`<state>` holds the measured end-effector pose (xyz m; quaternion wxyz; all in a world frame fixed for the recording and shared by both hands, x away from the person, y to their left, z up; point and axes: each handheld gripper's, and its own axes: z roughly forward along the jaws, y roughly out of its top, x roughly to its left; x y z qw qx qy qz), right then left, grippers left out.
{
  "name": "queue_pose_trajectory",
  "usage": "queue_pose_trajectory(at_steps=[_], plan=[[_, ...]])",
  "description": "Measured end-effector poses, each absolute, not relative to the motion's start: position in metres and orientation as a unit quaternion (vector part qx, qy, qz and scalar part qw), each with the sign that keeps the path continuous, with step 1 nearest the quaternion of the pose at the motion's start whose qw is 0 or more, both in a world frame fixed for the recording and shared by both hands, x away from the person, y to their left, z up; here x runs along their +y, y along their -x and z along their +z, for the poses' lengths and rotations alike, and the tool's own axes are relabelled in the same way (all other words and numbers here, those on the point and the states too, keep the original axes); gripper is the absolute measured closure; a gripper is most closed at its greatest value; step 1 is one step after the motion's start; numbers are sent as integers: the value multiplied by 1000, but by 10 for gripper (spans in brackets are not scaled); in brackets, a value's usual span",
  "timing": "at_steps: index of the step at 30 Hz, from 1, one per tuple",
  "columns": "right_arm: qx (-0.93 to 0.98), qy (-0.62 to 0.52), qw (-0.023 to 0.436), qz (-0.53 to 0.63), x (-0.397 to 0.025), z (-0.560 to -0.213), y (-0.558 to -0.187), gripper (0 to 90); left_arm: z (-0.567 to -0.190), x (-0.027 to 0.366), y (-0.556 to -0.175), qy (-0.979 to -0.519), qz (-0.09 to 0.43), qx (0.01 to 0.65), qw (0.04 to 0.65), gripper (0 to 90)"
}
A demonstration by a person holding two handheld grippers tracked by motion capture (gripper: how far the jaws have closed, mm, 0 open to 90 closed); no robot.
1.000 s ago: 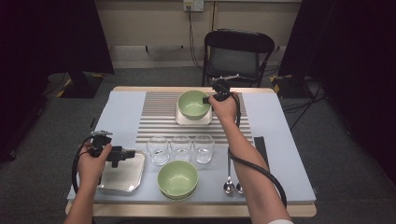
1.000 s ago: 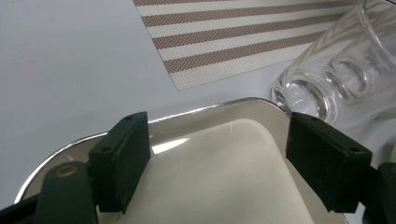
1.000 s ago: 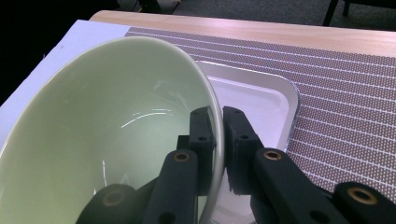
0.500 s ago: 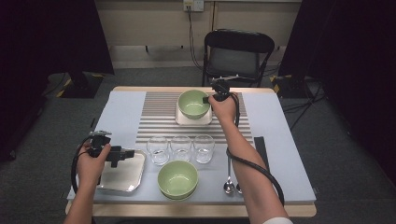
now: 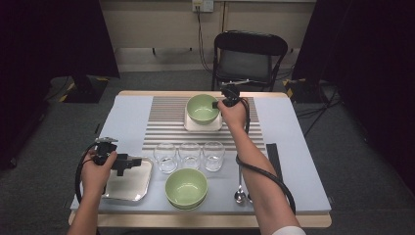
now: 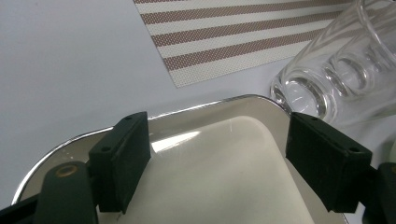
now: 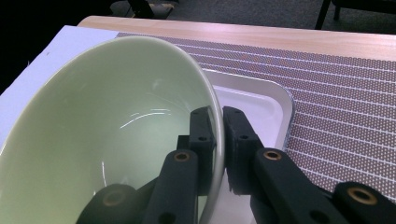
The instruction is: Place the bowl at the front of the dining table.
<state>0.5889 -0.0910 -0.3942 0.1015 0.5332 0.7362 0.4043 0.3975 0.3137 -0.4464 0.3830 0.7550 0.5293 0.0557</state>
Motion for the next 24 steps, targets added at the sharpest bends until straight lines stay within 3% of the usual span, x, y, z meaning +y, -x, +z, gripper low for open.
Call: queue_pose_trajectory(at_steps=[24], plan=[[735,-538,96,401,-90,-401,-599,833,-447,315,-397,-758,56,529,378,220]])
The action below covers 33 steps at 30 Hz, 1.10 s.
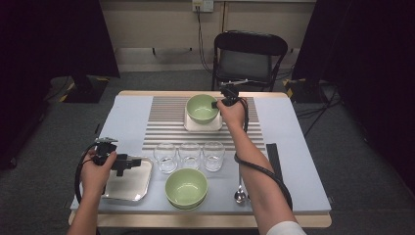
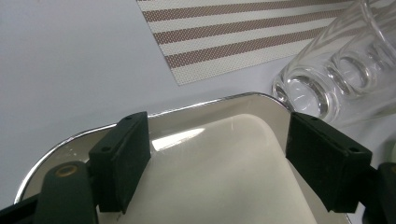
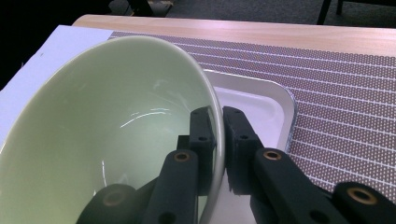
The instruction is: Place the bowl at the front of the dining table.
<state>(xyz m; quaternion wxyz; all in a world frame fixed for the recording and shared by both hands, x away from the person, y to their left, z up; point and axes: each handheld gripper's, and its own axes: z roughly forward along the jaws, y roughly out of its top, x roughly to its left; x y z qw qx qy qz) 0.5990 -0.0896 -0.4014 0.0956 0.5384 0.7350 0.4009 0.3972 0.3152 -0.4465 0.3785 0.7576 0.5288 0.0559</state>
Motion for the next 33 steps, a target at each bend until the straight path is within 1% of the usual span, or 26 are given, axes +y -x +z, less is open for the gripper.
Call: queue_pose_trajectory(at_steps=[33], plan=[[728,-549,91,400,-91,-409,-608,833,-448,313,-398,-758,54,528,380,220]])
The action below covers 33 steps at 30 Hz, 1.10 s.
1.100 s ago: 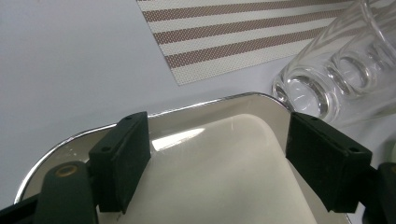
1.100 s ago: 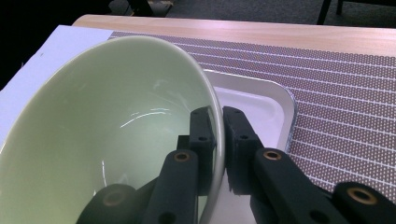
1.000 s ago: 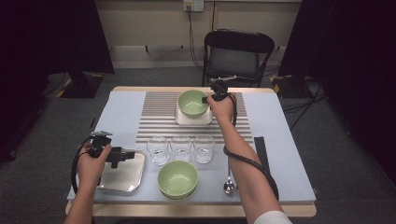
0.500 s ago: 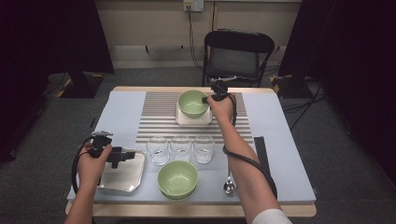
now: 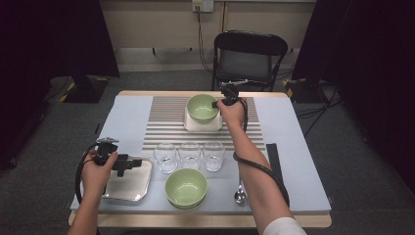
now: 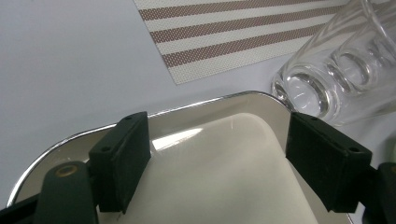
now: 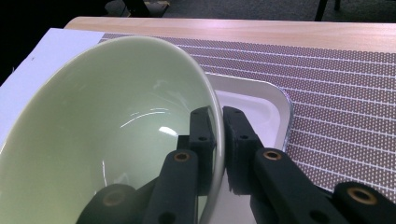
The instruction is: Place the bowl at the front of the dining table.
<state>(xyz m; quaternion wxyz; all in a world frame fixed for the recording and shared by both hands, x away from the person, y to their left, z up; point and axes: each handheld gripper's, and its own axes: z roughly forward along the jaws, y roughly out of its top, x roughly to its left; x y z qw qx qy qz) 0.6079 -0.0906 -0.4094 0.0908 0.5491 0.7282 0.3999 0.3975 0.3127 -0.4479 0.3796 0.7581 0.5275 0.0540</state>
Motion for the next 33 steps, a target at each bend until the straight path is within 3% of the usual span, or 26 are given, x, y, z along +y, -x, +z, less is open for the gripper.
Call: queue_pose_trajectory(at_steps=[33], plan=[[723,-560,91,395,-94,-419,-619,833,-447,314,-395,-759,57,527,377,220]])
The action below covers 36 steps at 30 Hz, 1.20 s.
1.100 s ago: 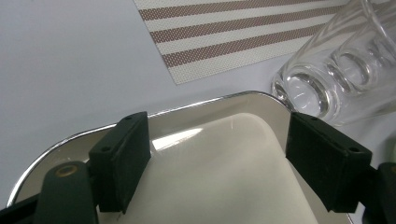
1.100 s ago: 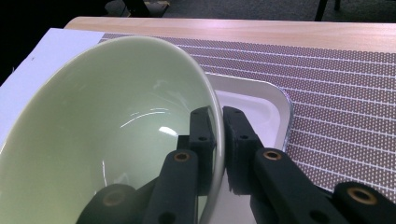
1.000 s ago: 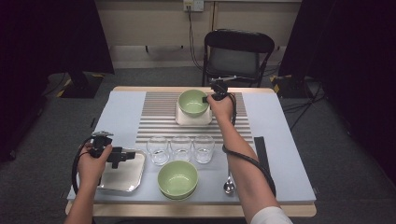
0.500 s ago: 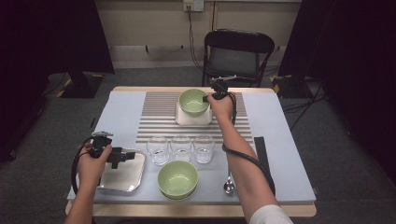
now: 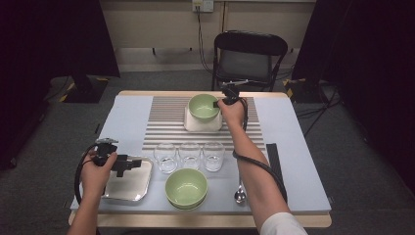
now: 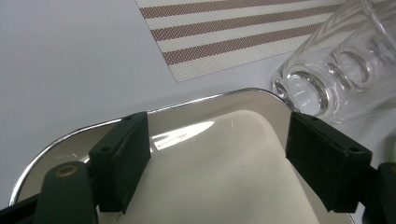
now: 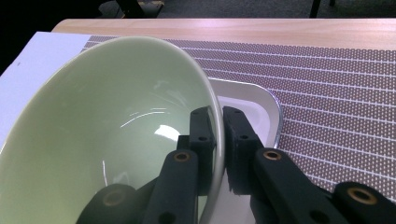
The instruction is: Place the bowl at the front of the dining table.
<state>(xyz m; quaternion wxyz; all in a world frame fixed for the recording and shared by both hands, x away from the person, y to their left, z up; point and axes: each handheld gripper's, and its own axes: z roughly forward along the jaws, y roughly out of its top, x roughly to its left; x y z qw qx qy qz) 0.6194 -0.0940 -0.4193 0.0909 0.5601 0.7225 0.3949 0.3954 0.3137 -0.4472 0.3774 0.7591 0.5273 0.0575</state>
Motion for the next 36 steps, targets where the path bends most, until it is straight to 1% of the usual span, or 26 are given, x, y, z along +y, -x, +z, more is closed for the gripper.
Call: queue_pose_trajectory(at_steps=[36], plan=[[725,-559,100,390,-90,-433,-624,832,-447,313,-395,-760,56,527,376,220]])
